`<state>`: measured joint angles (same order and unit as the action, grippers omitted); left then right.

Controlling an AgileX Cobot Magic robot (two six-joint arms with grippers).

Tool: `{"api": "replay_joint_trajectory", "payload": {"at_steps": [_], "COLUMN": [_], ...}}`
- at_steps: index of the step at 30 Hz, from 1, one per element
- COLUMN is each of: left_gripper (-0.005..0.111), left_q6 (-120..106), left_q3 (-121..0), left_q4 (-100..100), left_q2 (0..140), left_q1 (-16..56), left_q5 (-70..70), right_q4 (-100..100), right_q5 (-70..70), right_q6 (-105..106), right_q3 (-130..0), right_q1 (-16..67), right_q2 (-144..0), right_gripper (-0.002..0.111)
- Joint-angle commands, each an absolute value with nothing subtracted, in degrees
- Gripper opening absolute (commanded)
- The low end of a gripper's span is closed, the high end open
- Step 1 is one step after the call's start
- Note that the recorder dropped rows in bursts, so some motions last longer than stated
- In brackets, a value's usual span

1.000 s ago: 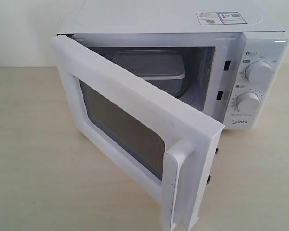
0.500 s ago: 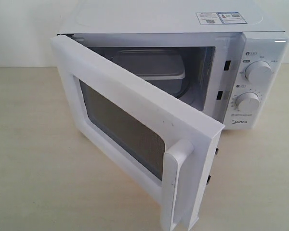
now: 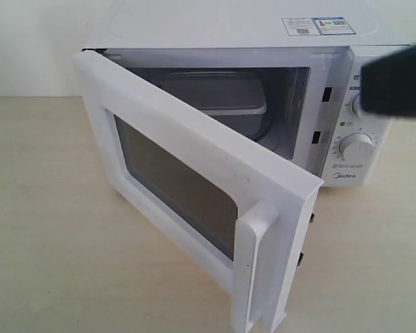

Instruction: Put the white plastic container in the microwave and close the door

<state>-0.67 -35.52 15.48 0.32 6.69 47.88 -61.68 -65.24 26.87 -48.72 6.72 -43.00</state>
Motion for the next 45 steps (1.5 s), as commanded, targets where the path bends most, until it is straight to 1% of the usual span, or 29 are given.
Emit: {"api": "replay_joint_trajectory", "payload": {"at_steps": [1,5,11,18,22,29,39,45], "left_gripper": [0.004,0.004,0.004,0.004,0.004,0.004,0.004,0.004], "left_q6": [-0.9,-0.9,-1.4,-2.7,-2.9,-3.5,-3.5,-3.5], "left_q3": [-35.1,-35.1,-35.1,-35.1,-35.1,-35.1,-35.1,-35.1], "left_q4": [16.1,17.2,20.5,20.6,20.6,20.6,20.6,20.6], "left_q2": [0.0,0.0,0.0,0.0,0.0,0.0,0.0,0.0], "left_q1": [6.5,6.5,6.5,6.5,6.5,6.5,6.5,6.5], "left_q5": [48.7,48.8,50.0,50.0,50.0,50.0,50.0,50.0], "right_q4": [-63.6,-64.0,-72.9,-73.4,-74.0,-73.1,-69.3,-69.0], "right_q5": [-64.0,-60.4,-51.9,-32.0,-21.7,-11.8,-2.3,7.8], "right_q6": [30.8,31.0,35.0,34.5,34.2,33.9,34.8,37.2], "right_q3": [-39.9,-34.2,-28.0,-25.5,-25.5,-25.5,-25.3,-25.3], "right_q1": [7.0,10.2,19.7,32.7,37.3,38.4,38.4,38.2], "right_q2": [-42.9,-42.9,-43.0,-45.6,-47.7,-48.7,-48.7,-48.7], "right_gripper": [0.000,0.000,0.000,0.000,0.000,0.000,0.000,0.000]}}
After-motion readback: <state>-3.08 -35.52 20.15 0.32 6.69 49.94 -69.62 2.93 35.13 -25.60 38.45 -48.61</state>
